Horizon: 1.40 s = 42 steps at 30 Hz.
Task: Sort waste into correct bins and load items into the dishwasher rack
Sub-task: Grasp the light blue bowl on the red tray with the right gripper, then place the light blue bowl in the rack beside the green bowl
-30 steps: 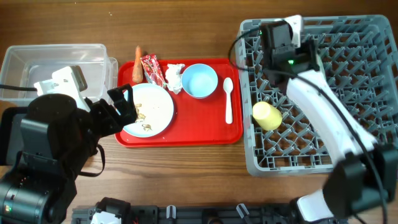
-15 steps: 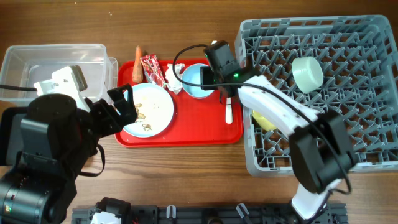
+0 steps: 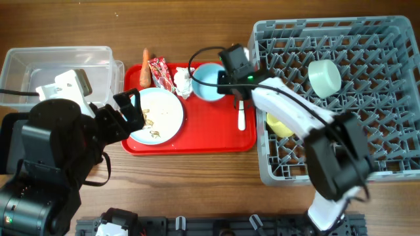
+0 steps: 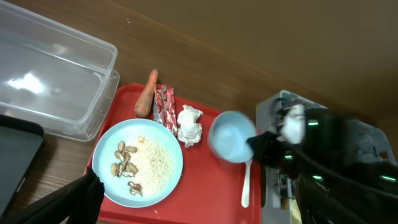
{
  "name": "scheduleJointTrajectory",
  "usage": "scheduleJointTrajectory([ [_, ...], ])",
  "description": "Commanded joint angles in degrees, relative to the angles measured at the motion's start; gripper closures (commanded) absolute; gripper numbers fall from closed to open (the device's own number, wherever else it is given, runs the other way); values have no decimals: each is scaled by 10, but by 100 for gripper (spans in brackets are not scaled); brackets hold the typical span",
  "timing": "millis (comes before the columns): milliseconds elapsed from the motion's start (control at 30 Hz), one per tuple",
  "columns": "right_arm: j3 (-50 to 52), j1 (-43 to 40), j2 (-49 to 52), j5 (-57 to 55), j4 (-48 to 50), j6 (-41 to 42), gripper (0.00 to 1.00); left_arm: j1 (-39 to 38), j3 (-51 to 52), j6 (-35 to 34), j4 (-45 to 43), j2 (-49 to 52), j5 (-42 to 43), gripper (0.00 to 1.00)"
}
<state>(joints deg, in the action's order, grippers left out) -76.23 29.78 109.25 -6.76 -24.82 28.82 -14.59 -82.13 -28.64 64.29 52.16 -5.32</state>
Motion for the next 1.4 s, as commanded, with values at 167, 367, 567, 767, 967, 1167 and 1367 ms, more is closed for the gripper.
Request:
scheduleJointTrajectory([
  [167, -5, -78, -253, -433, -46, -142, 96, 3, 0, -2, -1, -2, -8, 0],
  [367, -2, -233, -211, -663, 89, -337, 96, 3, 0, -2, -1, -2, -8, 0],
  [567, -2, -326, -125, -672, 94, -430, 96, 3, 0, -2, -1, -2, -8, 0],
  [767, -2, -373, -92, -662, 92, -440, 96, 3, 0, -2, -1, -2, -8, 0],
  [967, -2, -387, -62, -637, 70, -438, 96, 3, 0, -2, -1, -2, -8, 0],
  [1167, 0, -386, -37, -641, 30, -451, 96, 3, 0, -2, -1, -2, -8, 0],
  [1367, 43, -386, -36, -641, 32, -457, 96, 3, 0, -2, -1, -2, -8, 0],
])
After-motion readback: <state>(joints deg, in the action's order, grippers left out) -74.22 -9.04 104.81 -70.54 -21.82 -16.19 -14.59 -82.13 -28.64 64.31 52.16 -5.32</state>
